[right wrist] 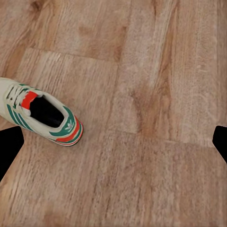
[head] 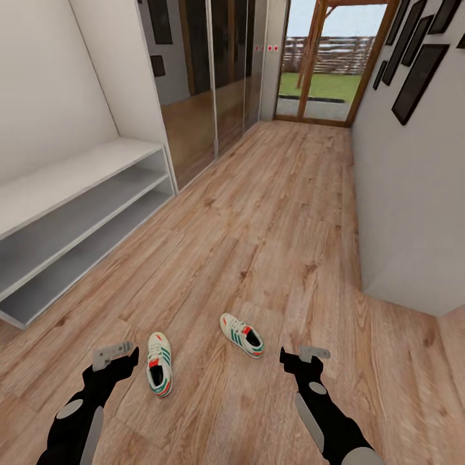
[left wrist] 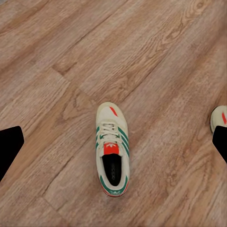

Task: Pick up the two gym shoes and the two sandals from the corridor floor and place them onto the hallstand (shoe rack) in the corridor, making sure they are on the rack and not on the floor. Arrange them so the two gym shoes are next to each other and the two sandals are next to each other.

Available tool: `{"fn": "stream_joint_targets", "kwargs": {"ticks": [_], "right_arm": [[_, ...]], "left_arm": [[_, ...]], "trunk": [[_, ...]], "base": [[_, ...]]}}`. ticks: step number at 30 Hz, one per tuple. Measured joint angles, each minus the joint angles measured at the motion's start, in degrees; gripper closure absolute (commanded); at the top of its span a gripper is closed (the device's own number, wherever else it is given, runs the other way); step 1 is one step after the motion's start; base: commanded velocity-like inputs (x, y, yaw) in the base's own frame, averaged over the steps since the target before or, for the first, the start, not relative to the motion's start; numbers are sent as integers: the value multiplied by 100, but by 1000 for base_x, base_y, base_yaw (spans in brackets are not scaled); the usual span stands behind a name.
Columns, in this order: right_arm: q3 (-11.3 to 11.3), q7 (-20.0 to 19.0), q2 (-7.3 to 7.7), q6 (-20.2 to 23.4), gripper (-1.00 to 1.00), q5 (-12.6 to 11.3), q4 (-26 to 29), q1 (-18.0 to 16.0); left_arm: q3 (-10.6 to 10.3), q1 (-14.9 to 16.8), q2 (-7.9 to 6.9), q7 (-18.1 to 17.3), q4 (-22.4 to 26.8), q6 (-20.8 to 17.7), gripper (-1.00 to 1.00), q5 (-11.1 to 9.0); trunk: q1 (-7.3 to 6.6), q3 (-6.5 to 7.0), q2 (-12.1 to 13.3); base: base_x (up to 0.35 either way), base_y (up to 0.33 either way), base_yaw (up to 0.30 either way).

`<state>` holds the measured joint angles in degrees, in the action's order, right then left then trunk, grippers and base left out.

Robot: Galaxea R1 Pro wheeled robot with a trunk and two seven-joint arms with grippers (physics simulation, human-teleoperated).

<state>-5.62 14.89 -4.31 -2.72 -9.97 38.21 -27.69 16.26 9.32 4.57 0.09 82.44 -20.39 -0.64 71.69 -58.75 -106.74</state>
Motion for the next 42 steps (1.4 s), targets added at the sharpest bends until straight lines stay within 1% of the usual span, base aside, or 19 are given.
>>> {"fn": "stream_joint_targets", "kwargs": {"ticks": [5,18,20,22,24,25,27,30,33,37,38,39,40,41,42], "right_arm": [[0,0,0,0,-100,1,6,0],[0,-2,0,0,-100,0,19,0],[0,-1,0,0,-100,2,23,0],[0,-2,0,0,-100,3,26,0],[0,-3,0,0,-100,3,31,0],[2,-3,0,0,-100,4,33,0],[5,-5,0,0,-100,4,35,0],[8,-5,0,0,-100,0,37,0],[9,-4,0,0,-100,2,37,0],[-3,-8,0,0,-100,45,4,0],[-37,-19,-2,157,-100,189,405,-2],[-37,-20,-1,446,-100,204,815,-8],[-36,-20,-1,606,-100,203,996,-11],[-37,-19,-1,984,-100,211,1355,-17],[-36,-18,-1,1209,-100,210,1575,-19]], "left_arm": [[-6,0,0,0,0,0,-100,1],[-20,0,0,-27,0,8,-100,18],[-71,0,3,-31,0,31,-100,27],[-204,-4,3,-33,-2,58,-100,26],[-410,-3,1,-24,-1,72,-100,27],[-457,-4,1,-22,-1,75,-100,30],[-618,-7,1,-14,5,78,-100,35],[-735,-8,0,-2,5,76,-100,36],[-746,-9,0,-1,15,41,-100,36],[-709,-16,-18,-15,20,5,-100,-24],[-701,296,-18,1,-237,-478,-100,-9],[-702,554,-14,8,-339,-675,-100,-5],[-704,660,-13,8,-388,-724,-100,-2],[-707,858,-12,8,-513,-791,-100,-2],[-708,967,-13,9,-595,-822,-100,-1]], "trunk": [[0,0,0],[0,0,0],[0,0,0],[0,0,0],[0,0,0],[0,0,0],[0,0,0],[0,0,0],[0,0,0],[0,0,0],[0,1,0],[0,1,0],[0,1,0],[0,1,0],[0,1,0]], "base": [[0,-1,162],[0,0,246],[0,0,82],[0,0,42],[0,0,19],[0,0,11],[0,0,6],[0,0,2],[0,0,0],[0,0,0],[0,0,0],[0,0,0],[0,0,0],[0,0,0],[0,0,0]]}}
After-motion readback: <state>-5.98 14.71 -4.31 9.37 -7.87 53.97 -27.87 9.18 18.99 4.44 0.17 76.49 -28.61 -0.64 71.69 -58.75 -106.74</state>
